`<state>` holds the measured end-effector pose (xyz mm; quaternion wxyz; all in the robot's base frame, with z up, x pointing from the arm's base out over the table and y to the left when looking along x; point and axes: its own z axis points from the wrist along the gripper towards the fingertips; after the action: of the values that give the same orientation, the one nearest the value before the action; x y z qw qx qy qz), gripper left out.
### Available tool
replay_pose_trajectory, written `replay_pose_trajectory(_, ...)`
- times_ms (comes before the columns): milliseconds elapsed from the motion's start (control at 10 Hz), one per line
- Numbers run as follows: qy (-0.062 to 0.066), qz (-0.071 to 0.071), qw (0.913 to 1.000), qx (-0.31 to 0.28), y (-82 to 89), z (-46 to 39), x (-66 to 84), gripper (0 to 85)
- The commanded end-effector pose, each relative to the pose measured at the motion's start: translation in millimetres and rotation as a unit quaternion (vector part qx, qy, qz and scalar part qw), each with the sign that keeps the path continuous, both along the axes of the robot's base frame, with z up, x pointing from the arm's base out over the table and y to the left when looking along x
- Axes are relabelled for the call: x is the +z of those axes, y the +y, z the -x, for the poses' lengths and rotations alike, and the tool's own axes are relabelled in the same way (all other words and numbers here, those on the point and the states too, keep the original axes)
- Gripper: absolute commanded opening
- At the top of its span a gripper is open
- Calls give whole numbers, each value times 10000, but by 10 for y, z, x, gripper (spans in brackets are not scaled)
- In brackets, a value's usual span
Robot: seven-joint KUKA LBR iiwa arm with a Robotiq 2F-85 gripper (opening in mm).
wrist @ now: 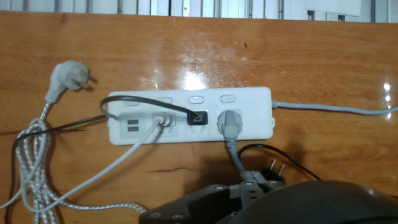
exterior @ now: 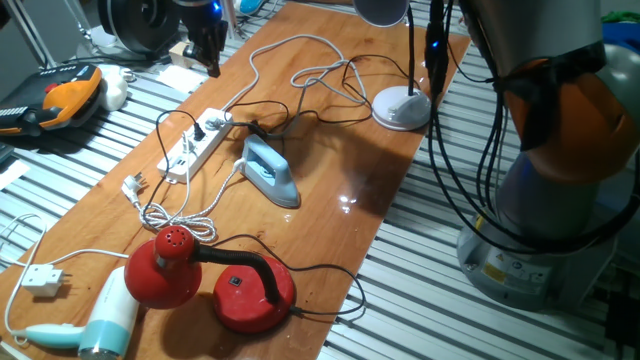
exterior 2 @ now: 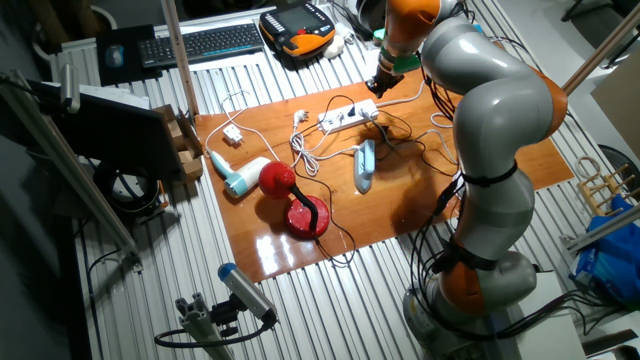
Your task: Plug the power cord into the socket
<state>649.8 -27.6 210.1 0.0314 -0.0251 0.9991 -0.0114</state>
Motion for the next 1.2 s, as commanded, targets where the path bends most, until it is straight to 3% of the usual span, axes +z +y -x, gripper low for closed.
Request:
replay_pose_trajectory(0, 0, -24, 10000, -30, 26, 20, 11, 0)
replay_pose_trajectory(800, 46, -75, 10000, 7, 178, 170, 24, 0)
replay_pose_trajectory(1100, 78, -65, 9999, 53, 188, 185, 27, 0)
